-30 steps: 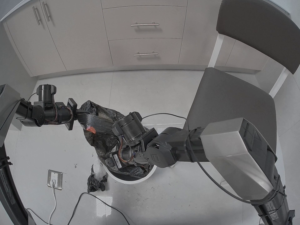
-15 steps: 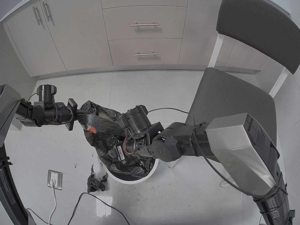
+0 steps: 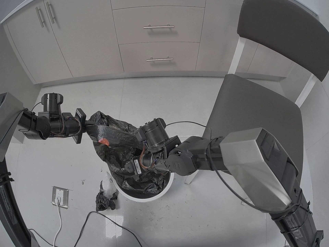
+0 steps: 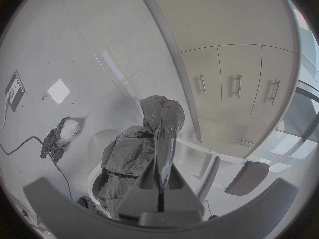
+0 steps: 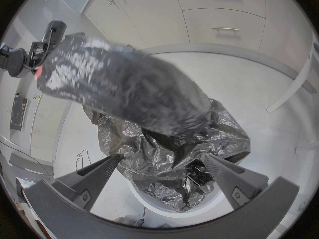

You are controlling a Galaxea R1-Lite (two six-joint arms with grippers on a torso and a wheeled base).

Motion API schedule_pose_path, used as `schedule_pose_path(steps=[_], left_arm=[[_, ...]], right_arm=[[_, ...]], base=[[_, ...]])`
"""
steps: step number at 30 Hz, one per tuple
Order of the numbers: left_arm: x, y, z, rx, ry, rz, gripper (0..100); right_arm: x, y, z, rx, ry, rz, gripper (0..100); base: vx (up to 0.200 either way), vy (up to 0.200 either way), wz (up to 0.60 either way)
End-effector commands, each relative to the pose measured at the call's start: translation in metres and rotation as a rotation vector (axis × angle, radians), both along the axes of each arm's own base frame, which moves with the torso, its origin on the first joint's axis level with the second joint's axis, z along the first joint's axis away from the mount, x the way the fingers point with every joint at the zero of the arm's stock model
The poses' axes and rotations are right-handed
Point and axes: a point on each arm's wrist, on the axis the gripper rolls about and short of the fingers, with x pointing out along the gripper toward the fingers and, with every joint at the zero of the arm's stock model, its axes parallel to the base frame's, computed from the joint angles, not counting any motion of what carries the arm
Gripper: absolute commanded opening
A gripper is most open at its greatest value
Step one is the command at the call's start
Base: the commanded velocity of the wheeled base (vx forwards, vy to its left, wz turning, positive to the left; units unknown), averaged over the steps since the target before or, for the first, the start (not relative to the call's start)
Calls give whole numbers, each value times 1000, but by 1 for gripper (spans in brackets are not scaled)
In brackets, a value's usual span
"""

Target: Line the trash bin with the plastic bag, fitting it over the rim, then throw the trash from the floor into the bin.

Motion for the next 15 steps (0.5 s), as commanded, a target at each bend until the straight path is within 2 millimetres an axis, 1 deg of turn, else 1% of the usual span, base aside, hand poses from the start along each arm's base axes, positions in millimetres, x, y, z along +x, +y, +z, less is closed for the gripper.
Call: schedule_pose_path(steps=[1,6,7,8,9,15], left_arm=[[2,0,-3,-1,-8,-1,0],[3,0,-7,-1,0,-1,0],[3,0,-8,-1,1,-1,0],[3,0,-8,-1,1,-1,0],[3,0,-8,-1,1,1,0],[3,0,-8,-1,0,1,0]], right_arm=[[6,3,-39,-43,45,-3,100],[15,-6,-69,-84,89,-26,100],[16,-7,-73,-88,96,-29,100],[16,-7,-73,-88,96,-29,100],[18,-9,-81,-84,120,-34,100],[17,-9,-88,-54,174,-40,100]], base=[[0,0,0],[0,0,0],[0,0,0],[0,0,0],[0,0,0],[0,0,0]])
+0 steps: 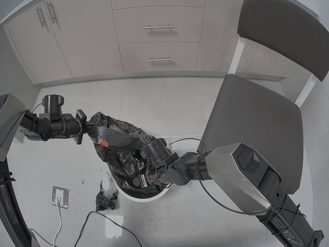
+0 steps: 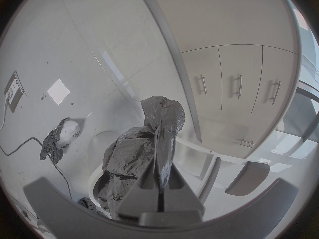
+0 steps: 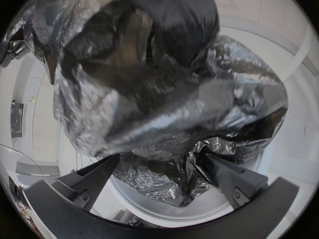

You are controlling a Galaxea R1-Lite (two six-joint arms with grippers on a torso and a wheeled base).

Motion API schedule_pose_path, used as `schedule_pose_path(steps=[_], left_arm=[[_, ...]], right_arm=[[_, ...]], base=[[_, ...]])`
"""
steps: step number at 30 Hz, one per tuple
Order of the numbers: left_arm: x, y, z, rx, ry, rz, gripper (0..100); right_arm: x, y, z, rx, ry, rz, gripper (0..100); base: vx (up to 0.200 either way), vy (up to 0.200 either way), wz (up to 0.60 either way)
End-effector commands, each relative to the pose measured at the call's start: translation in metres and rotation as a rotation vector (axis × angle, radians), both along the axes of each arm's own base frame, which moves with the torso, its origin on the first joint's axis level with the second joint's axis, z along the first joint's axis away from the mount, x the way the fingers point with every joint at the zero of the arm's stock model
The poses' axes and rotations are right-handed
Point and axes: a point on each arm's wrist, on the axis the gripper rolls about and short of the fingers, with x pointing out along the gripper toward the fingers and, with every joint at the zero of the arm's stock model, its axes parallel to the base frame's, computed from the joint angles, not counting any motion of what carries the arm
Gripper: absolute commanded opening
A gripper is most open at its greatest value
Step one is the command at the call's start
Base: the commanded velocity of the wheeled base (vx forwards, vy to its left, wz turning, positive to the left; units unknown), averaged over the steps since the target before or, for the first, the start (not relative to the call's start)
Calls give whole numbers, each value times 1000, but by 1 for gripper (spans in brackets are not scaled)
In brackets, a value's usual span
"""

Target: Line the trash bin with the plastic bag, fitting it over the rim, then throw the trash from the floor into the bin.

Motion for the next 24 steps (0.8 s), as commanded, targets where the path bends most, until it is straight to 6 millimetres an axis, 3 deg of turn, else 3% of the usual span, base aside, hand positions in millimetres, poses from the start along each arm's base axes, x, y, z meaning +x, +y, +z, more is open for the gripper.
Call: schedule_pose_path(steps=[1,4,5,6,7,10,13,18,24], left_arm=[[0,0,-1,0,3,1,0],[0,0,-1,0,3,1,0],[0,0,-1,0,3,1,0],[0,0,-1,0,3,1,0],[0,0,-1,0,2,1,0],[0,0,-1,0,2,1,0],[0,0,0,0,0,1,0],[1,0,-1,0,2,1,0],[1,0,0,0,-2,1,0]], right_arm=[[1,-1,-11,-13,17,-3,100],[0,-1,-2,-2,10,-5,100],[-3,2,19,30,-8,-8,100],[-3,2,19,30,-8,-8,100],[-8,4,44,62,-22,-11,100],[-22,9,86,119,-56,3,100],[-41,6,110,121,-56,27,100],[-64,-3,125,97,-41,52,100],[-77,-18,134,75,-23,53,100]], base=[[0,0,0],[0,0,0],[0,0,0],[0,0,0],[0,0,0],[0,0,0],[0,0,0],[0,0,0],[0,0,0]])
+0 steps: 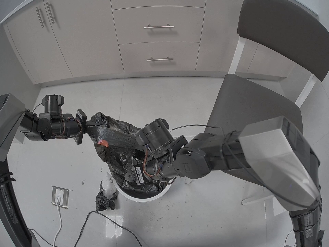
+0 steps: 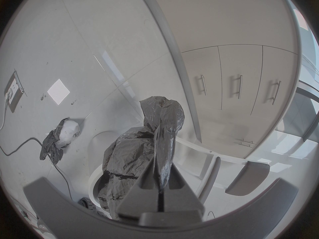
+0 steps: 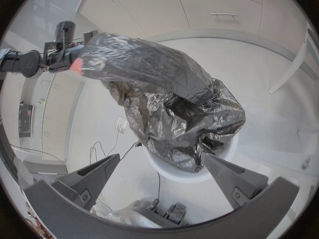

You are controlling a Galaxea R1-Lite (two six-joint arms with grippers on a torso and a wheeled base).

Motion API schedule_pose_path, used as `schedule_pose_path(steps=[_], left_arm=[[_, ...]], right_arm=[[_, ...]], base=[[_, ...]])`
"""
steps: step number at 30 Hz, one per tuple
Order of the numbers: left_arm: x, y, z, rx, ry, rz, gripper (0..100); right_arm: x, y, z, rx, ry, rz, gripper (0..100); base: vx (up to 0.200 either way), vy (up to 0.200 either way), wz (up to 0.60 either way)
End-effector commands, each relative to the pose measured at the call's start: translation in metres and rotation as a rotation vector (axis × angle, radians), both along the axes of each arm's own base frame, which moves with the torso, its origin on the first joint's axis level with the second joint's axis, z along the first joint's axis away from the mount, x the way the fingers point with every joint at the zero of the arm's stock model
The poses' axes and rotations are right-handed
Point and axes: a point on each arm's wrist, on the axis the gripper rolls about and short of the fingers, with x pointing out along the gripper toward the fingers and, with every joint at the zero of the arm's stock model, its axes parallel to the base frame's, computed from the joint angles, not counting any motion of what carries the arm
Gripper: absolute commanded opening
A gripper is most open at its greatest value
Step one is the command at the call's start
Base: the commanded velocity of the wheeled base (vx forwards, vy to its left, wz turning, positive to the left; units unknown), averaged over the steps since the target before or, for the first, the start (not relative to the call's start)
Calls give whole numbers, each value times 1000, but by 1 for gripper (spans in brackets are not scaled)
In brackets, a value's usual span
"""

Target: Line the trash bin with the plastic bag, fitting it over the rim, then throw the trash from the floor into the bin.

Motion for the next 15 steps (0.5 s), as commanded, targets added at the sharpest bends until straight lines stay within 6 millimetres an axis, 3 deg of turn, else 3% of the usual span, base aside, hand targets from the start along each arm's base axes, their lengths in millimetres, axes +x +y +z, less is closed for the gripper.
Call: schedule_pose_path(steps=[1,10,11,14,15], left_arm=[[0,0,0,0,-1,0,0],[0,-1,0,0,1,-1,0],[0,-1,0,0,1,-1,0],[-1,-1,1,0,-1,-3,0],[-1,-1,1,0,-1,-3,0]], right_arm=[[-17,-15,40,38,-33,3,100],[21,-10,82,223,-132,-138,100],[28,-9,82,234,-151,-179,100],[48,-11,40,139,-141,-306,100],[49,-12,38,135,-141,-312,100]], base=[[0,0,0],[0,0,0],[0,0,0],[0,0,0],[0,0,0]])
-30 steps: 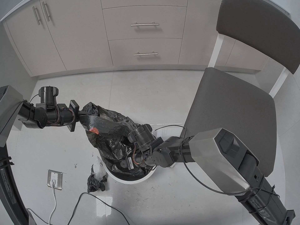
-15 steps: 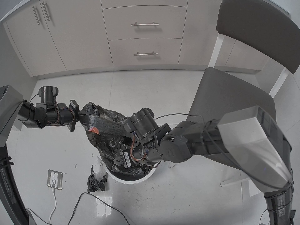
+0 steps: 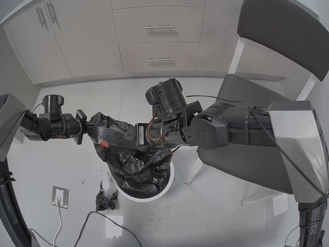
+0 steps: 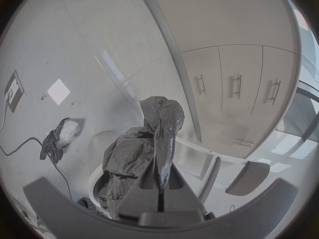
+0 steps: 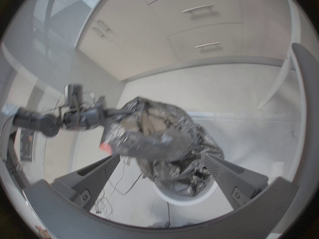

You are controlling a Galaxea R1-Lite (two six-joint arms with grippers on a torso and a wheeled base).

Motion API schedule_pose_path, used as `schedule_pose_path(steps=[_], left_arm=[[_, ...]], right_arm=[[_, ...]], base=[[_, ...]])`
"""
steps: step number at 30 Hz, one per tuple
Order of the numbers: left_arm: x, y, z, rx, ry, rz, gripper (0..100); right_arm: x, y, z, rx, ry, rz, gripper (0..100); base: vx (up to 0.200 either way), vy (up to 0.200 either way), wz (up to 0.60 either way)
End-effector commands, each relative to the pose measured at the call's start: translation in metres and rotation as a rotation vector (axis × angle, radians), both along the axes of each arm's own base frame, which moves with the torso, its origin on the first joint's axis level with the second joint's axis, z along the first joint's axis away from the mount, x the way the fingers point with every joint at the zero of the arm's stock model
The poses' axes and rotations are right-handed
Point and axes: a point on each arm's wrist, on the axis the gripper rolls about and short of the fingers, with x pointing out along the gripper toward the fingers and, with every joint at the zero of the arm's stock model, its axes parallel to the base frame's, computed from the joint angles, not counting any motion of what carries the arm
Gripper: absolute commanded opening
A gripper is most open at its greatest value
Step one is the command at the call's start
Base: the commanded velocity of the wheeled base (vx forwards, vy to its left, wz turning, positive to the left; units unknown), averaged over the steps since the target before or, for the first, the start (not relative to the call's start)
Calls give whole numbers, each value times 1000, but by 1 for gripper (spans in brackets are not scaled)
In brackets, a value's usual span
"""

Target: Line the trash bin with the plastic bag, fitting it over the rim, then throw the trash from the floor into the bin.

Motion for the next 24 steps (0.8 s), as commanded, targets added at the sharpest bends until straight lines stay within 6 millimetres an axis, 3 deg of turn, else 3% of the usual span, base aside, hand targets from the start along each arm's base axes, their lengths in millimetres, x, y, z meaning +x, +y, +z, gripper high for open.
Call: schedule_pose_path(steps=[1,5,9,15,24], left_arm=[[0,-2,2,0,-4,-4,0],[-1,-2,2,0,-4,-5,0],[-1,-4,2,0,-4,-10,0],[-1,-6,2,1,-3,-13,0],[-2,-7,1,0,1,-16,0]], right_arm=[[37,-4,-58,-93,48,-202,100],[44,-14,-96,-222,109,-331,100],[46,-23,-107,-290,150,-375,100],[48,-25,-110,-294,163,-386,100],[34,-23,-89,-293,192,-337,100]], base=[[0,0,0],[0,0,0],[0,0,0],[0,0,0],[0,0,0]])
